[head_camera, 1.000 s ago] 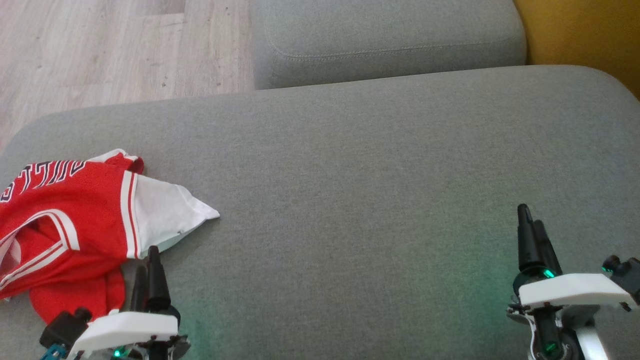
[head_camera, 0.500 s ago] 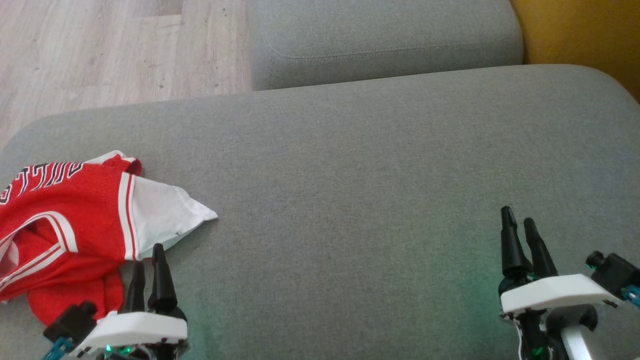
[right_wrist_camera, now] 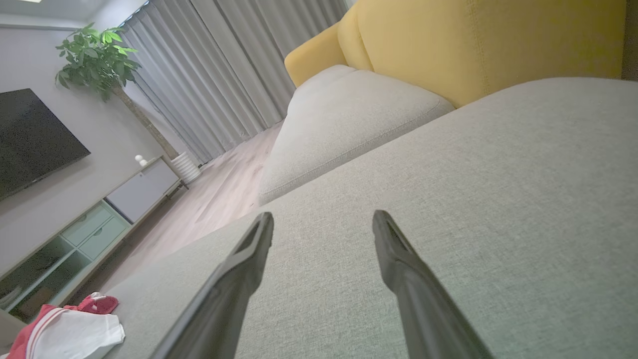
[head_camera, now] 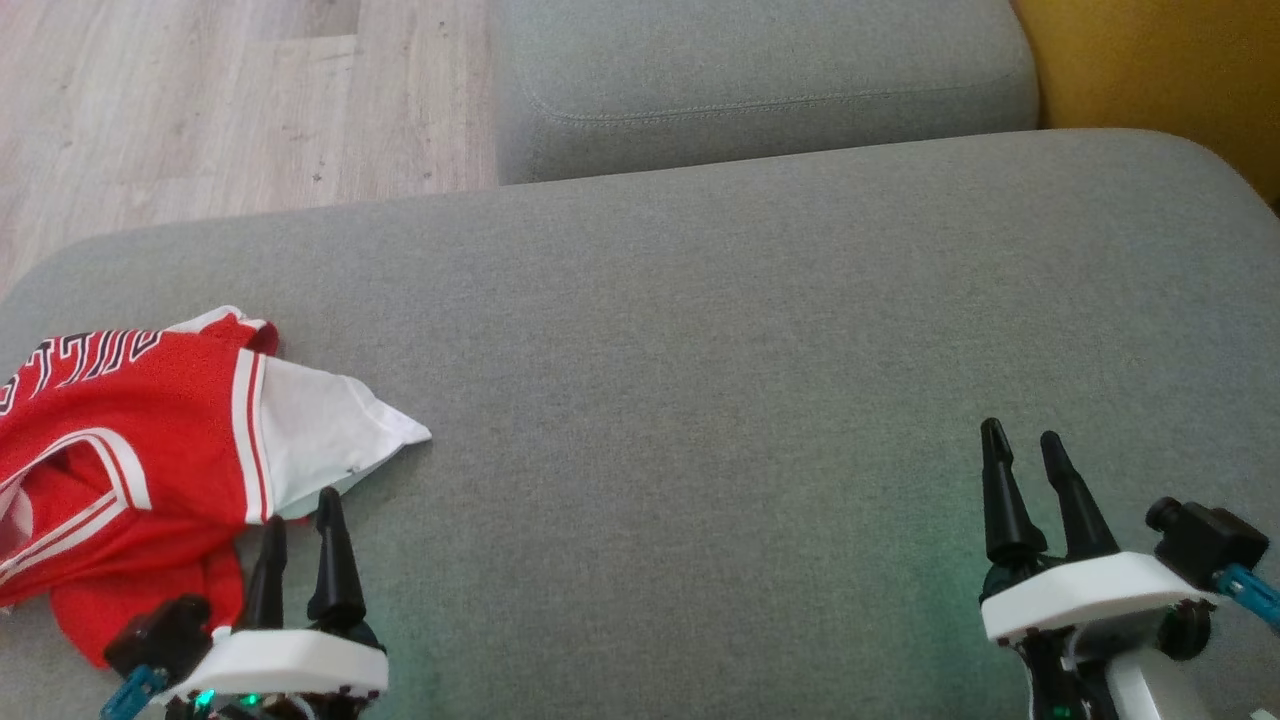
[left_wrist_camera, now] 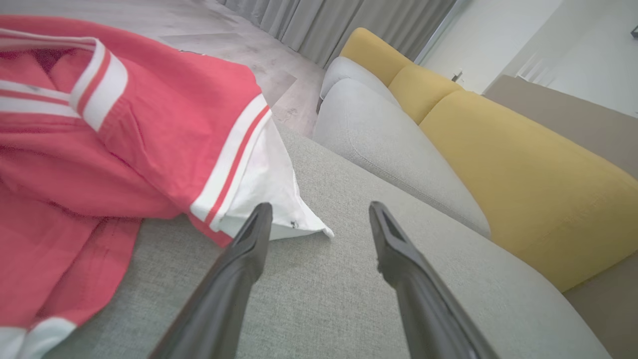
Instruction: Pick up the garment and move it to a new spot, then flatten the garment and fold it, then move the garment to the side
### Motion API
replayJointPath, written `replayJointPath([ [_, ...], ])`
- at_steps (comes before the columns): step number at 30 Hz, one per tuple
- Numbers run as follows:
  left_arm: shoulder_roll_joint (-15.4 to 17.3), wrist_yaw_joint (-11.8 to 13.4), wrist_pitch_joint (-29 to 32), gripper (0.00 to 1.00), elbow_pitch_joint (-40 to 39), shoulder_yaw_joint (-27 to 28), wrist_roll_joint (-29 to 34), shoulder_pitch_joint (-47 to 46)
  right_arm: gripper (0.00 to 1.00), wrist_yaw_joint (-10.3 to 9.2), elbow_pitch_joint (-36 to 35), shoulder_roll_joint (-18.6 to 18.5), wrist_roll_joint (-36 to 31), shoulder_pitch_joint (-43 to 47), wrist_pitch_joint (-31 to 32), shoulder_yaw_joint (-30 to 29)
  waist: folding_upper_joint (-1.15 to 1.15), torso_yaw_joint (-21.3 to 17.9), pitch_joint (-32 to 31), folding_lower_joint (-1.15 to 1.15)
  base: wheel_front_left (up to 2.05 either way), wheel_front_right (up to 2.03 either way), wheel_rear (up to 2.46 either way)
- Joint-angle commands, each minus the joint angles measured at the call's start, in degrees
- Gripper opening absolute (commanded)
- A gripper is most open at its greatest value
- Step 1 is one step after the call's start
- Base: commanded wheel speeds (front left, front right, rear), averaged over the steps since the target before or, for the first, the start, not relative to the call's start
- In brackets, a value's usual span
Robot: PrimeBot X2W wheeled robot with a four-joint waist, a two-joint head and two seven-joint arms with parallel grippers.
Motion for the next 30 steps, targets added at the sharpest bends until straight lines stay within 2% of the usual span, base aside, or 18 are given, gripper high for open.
replayJointPath([
  [1,1.2,0.5,-0.9,1.0,-1.4,0.7,2.1,-2.4,1.0,0.31,-1.9,-0.5,-2.2,-1.9,-1.0,1.1,0.0,-0.1,0.0,0.0,0.0,0.0,0.0],
  [17,2.2,1.0,-3.6,1.0,0.2,0.8,13.1,-2.1,1.0,0.37,-1.6,-0.2,-13.5,-1.7,-3.7,2.0,0.0,0.2,-0.1,0.0,0.0,0.0,0.0],
  [30,3.0,1.3,-5.8,1.0,2.0,1.5,21.4,-1.9,1.0,0.41,1.0,0.5,-18.7,-1.1,-5.9,1.3,0.0,0.0,-0.4,0.0,0.0,0.0,0.0],
])
